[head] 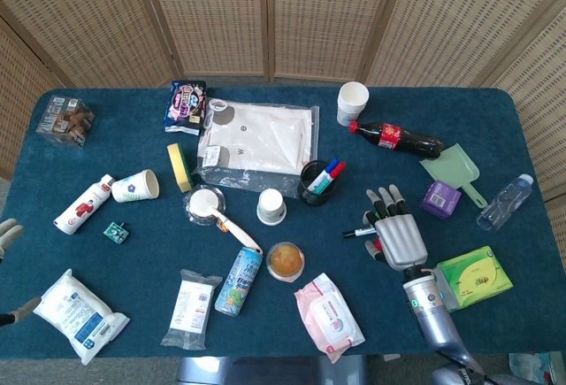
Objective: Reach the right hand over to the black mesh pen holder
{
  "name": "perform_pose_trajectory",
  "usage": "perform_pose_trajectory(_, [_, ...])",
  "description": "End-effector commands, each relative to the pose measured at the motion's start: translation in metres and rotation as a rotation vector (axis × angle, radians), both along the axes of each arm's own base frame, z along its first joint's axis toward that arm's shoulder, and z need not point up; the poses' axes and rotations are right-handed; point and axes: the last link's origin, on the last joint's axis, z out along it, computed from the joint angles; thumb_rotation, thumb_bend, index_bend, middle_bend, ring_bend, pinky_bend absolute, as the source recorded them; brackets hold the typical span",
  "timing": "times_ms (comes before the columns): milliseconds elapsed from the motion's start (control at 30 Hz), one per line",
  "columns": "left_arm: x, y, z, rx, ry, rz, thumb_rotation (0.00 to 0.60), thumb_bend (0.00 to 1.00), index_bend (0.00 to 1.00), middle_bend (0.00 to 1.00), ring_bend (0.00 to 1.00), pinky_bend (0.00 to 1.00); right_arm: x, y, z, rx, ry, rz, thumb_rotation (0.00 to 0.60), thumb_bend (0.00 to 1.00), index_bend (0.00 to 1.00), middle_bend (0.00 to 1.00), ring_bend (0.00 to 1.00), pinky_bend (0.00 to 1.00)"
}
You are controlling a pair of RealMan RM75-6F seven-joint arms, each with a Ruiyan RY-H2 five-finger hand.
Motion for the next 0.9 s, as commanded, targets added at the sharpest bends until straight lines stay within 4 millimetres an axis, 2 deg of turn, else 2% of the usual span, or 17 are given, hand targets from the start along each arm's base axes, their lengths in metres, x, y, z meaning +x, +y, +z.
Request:
perform_pose_trajectory(33, [0.0, 0.0, 0.0, -0.001, 0.0, 0.0, 0.6, 0.04, 0.0, 0.0, 0.0, 0.0, -0.002, -0.002, -0.002, 0.003, 0.01, -0.007, 0.6, 0.35, 0.42, 0.0, 0.0, 0.06])
perform_pose_trajectory(367, [0.001, 0.0, -0.002, -0.009, 0.002, -0.003, 0.6, 0.04, 0.0, 0.0, 0.0, 0.0, -0.012, -0.013, -0.006, -0.005, 0.05, -0.026, 0.6, 0.35, 0.42, 0.0, 0.0, 0.06])
perform_pose_trajectory(533, [0.001, 0.001, -0.002, -0.01, 0.002, -0.001, 0.6, 0.04, 0.0, 0.0, 0.0, 0.0, -0.022, -0.021, -0.004, -0.022, 0.133, -0.012, 0.6, 0.36, 0.43, 0.0, 0.0, 0.07])
perform_pose_trajectory(900, [0.002, 0.001, -0.003, -0.016, 0.005, -0.004, 0.6, 0.04, 0.0, 0.0, 0.0, 0.0, -0.031, -0.02, -0.001, -0.022, 0.183, -0.005, 0.6, 0.37, 0.47, 0.0, 0.0, 0.07])
